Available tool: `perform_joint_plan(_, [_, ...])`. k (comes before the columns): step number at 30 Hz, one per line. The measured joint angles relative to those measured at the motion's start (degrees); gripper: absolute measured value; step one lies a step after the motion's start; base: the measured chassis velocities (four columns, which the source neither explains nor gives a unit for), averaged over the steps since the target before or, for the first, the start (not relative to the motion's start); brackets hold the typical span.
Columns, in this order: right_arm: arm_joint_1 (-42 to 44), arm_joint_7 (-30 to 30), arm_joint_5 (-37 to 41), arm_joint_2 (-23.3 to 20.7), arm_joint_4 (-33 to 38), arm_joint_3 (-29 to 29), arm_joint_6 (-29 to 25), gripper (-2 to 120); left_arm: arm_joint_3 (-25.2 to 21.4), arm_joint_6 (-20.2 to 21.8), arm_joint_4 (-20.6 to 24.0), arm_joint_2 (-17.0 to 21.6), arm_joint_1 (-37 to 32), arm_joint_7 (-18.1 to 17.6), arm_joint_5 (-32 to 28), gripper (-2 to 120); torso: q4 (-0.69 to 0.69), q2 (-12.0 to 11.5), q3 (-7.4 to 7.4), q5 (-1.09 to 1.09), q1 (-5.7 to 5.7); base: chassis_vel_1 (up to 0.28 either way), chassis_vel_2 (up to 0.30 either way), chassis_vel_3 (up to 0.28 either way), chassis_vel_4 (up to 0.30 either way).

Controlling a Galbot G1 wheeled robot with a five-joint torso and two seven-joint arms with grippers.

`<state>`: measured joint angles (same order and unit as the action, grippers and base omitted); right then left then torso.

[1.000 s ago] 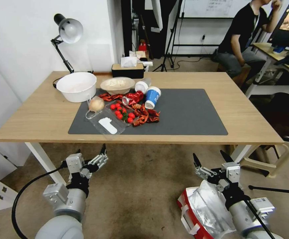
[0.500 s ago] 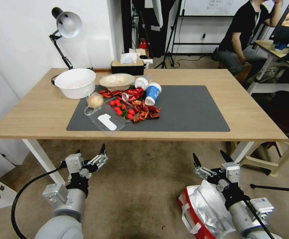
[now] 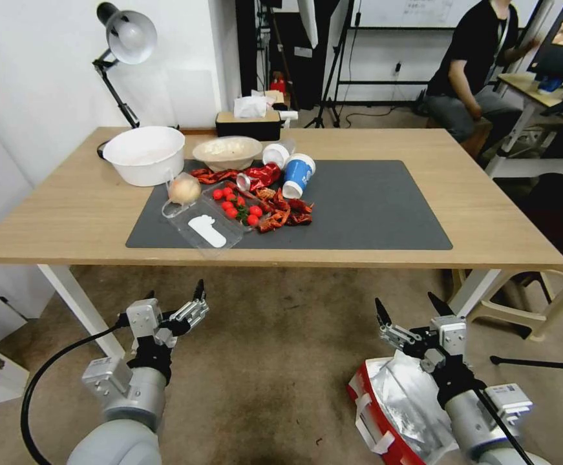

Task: Pick up the food delivery bag from the floor and place it on the table.

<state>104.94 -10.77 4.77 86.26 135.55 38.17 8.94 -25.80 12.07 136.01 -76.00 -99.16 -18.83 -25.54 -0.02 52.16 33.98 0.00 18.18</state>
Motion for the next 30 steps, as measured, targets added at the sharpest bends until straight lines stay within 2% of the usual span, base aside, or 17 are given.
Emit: perform_joint_plan(30, [0.12,0.03,-0.26,0.07,-0.21,-0.10,0.00,100,0.00,-0.32,-0.29,0.01,-0.18,0.22,0.97,100,0.00,-7.82,-4.49,0.00,-3.32,0.000,0.000,0.000,0.000])
